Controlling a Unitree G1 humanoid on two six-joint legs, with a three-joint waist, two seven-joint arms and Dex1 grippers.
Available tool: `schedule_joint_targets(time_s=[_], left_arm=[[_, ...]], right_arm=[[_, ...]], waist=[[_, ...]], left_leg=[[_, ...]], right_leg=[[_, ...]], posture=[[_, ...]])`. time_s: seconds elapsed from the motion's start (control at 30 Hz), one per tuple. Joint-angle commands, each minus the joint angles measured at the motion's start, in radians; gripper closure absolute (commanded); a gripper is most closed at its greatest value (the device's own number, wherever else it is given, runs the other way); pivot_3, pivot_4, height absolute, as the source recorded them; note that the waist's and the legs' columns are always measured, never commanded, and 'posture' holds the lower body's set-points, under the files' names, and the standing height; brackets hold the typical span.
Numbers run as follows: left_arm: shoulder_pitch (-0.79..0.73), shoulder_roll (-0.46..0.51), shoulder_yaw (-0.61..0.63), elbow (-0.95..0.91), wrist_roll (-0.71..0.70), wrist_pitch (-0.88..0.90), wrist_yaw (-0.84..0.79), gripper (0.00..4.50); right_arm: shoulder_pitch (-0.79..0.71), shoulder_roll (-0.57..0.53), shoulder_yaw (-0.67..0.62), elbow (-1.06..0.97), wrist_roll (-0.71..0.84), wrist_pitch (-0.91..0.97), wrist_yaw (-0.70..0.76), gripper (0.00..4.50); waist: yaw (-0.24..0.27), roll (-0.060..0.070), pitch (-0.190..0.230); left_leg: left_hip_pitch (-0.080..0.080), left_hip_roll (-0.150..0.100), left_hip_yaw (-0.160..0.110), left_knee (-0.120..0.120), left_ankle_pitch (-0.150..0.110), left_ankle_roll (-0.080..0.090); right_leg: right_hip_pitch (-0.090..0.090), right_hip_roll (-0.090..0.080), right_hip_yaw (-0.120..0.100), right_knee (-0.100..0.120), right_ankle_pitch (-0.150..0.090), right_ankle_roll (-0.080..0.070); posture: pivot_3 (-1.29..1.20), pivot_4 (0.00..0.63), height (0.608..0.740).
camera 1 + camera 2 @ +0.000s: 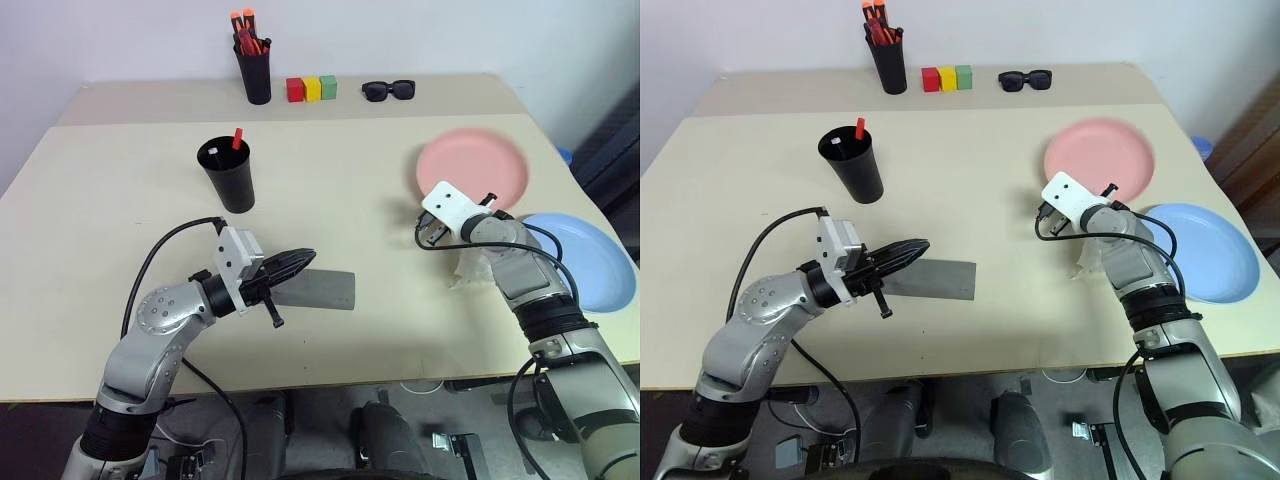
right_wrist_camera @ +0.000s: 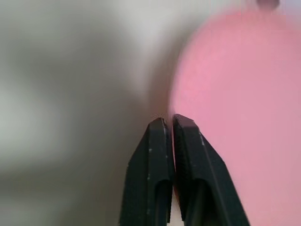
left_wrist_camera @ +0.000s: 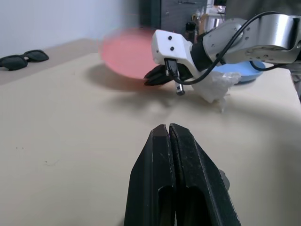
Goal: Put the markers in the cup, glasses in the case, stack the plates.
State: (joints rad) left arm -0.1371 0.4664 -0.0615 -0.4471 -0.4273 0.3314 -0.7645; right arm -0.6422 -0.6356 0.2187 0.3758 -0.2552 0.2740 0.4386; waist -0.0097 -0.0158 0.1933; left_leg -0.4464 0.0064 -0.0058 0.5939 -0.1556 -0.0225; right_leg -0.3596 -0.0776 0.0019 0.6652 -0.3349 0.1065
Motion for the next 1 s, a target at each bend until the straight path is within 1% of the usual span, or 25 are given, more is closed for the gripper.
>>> schedule_joint_targets(time_s=[0.03, 0.17, 0.2, 0.27, 0.33, 0.43, 0.5, 0.57, 0.63, 0.7, 0.77, 0.8, 0.87, 0.93, 0.97, 1.0], left_arm=[[-0.001, -0.008, -0.023, -0.004, 0.004, -0.035, -0.016, 4.50], [-0.011, -0.021, -0.041, 0.014, 0.002, -0.044, -0.029, 4.50], [-0.027, -0.030, -0.054, 0.030, -0.002, -0.047, -0.043, 4.50], [-0.063, -0.053, -0.078, 0.069, -0.008, -0.063, -0.074, 4.50], [-0.090, -0.075, -0.089, 0.103, -0.014, -0.089, -0.096, 4.50], [-0.137, -0.122, -0.104, 0.160, -0.035, -0.125, -0.149, 4.50], [-0.158, -0.134, -0.131, 0.194, -0.019, -0.149, -0.190, 4.50], [-0.172, -0.141, -0.153, 0.226, 0.004, -0.175, -0.214, 4.50], [-0.183, -0.147, -0.165, 0.254, 0.019, -0.196, -0.227, 4.50], [-0.191, -0.154, -0.174, 0.272, 0.027, -0.207, -0.234, 4.50], [-0.194, -0.159, -0.177, 0.273, 0.028, -0.207, -0.236, 4.50], [-0.193, -0.160, -0.177, 0.270, 0.029, -0.205, -0.236, 4.50], [-0.189, -0.158, -0.176, 0.261, 0.028, -0.200, -0.235, 4.50], [-0.182, -0.154, -0.173, 0.253, 0.031, -0.194, -0.228, 4.50], [-0.179, -0.152, -0.172, 0.250, 0.032, -0.193, -0.225, 4.50], [-0.176, -0.150, -0.171, 0.247, 0.033, -0.192, -0.222, 4.50]], right_arm=[[0.021, -0.067, -0.065, -0.156, -0.012, -0.022, 0.013, 4.46], [0.073, -0.122, -0.122, -0.270, 0.003, 0.015, 0.036, 4.46], [0.120, -0.162, -0.174, -0.335, 0.021, 0.050, 0.064, 4.46], [0.222, -0.239, -0.283, -0.450, 0.044, 0.115, 0.115, 4.46], [0.300, -0.281, -0.359, -0.525, 0.062, 0.169, 0.144, 4.46], [0.460, -0.314, -0.483, -0.640, 0.094, 0.264, 0.200, 4.46], [0.565, -0.326, -0.543, -0.708, 0.091, 0.324, 0.228, 4.46], [0.637, -0.328, -0.582, -0.758, 0.092, 0.370, 0.245, 4.46], [0.676, -0.323, -0.608, -0.797, 0.108, 0.415, 0.264, 4.46], [0.699, -0.313, -0.629, -0.831, 0.136, 0.457, 0.286, 3.85], [0.709, -0.319, -0.632, -0.844, 0.149, 0.481, 0.297, 3.12], [0.711, -0.325, -0.631, -0.846, 0.149, 0.485, 0.298, 2.56], [0.710, -0.333, -0.625, -0.849, 0.144, 0.483, 0.292, 1.60], [0.702, -0.337, -0.614, -0.851, 0.144, 0.472, 0.290, 0.51], [0.696, -0.335, -0.611, -0.853, 0.152, 0.472, 0.293, 0.05], [0.688, -0.331, -0.610, -0.855, 0.164, 0.472, 0.297, 0.05]], waist=[[0.000, 0.000, 0.000], [0.001, 0.000, 0.000], [0.000, 0.000, 0.000], [0.015, 0.001, 0.000], [0.026, 0.002, 0.000], [0.023, 0.002, 0.000], [0.022, 0.003, -0.001], [0.017, 0.005, -0.002], [0.014, 0.008, -0.004], [0.013, 0.008, -0.004], [0.015, 0.008, -0.004], [0.016, 0.008, -0.004], [0.020, 0.008, -0.004], [0.022, 0.008, -0.004], [0.023, 0.008, -0.004], [0.022, 0.008, -0.004]], left_leg=[[0.000, 0.000, 0.000, 0.000, 0.000, 0.000], [0.000, 0.000, 0.000, 0.000, 0.000, 0.000], [0.000, 0.000, 0.000, 0.000, 0.000, 0.000], [0.000, 0.000, -0.001, 0.000, 0.000, 0.000], [0.001, 0.000, 0.000, 0.000, 0.000, 0.001], [0.001, 0.000, 0.000, 0.002, -0.001, 0.001], [0.002, 0.000, 0.000, 0.002, -0.001, 0.001], [0.002, 0.000, 0.000, 0.002, -0.001, 0.002], [0.003, 0.000, 0.001, 0.002, -0.001, 0.002], [0.003, 0.000, 0.001, 0.002, -0.001, 0.002], [0.003, 0.001, 0.001, 0.002, -0.001, 0.002], [0.003, 0.001, 0.001, 0.002, -0.001, 0.002], [0.003, 0.000, 0.001, 0.002, -0.001, 0.002], [0.003, 0.000, 0.001, 0.003, -0.001, 0.002], [0.003, 0.000, 0.001, 0.003, -0.001, 0.002], [0.003, 0.000, 0.001, 0.003, -0.001, 0.002]], right_leg=[[0.000, 0.000, 0.000, 0.000, 0.000, 0.000], [0.000, 0.000, 0.000, 0.000, 0.000, 0.000], [0.000, 0.000, 0.000, 0.000, 0.000, 0.000], [0.001, 0.000, -0.001, 0.000, 0.000, 0.000], [0.001, 0.000, -0.001, -0.001, 0.000, 0.000], [0.003, -0.001, -0.001, -0.001, 0.000, 0.000], [0.004, 0.000, -0.001, -0.001, 0.000, 0.000], [0.003, 0.000, 0.000, -0.001, 0.000, 0.000], [0.003, 0.000, 0.001, -0.001, 0.000, 0.000], [0.003, 0.000, 0.001, 0.000, 0.000, 0.000], [0.003, 0.001, 0.001, 0.000, 0.000, 0.000], [0.004, 0.001, 0.001, 0.000, 0.000, 0.000], [0.004, 0.000, 0.001, -0.001, 0.000, 0.000], [0.004, 0.000, 0.001, -0.001, 0.000, 0.000], [0.004, 0.000, 0.001, -0.001, 0.000, 0.000], [0.004, 0.000, 0.001, -0.001, 0.000, 0.000]], posture=[[0.00, 0.150, 0.740], [0.00, 0.150, 0.740], [0.00, 0.150, 0.740], [0.00, 0.150, 0.740], [0.00, 0.150, 0.740], [0.00, 0.150, 0.740], [0.00, 0.150, 0.740], [0.00, 0.150, 0.740], [0.00, 0.150, 0.740], [0.00, 0.150, 0.740], [0.00, 0.150, 0.740], [0.00, 0.150, 0.740], [0.00, 0.150, 0.740], [0.00, 0.150, 0.740], [0.00, 0.150, 0.740], [0.00, 0.150, 0.740]])
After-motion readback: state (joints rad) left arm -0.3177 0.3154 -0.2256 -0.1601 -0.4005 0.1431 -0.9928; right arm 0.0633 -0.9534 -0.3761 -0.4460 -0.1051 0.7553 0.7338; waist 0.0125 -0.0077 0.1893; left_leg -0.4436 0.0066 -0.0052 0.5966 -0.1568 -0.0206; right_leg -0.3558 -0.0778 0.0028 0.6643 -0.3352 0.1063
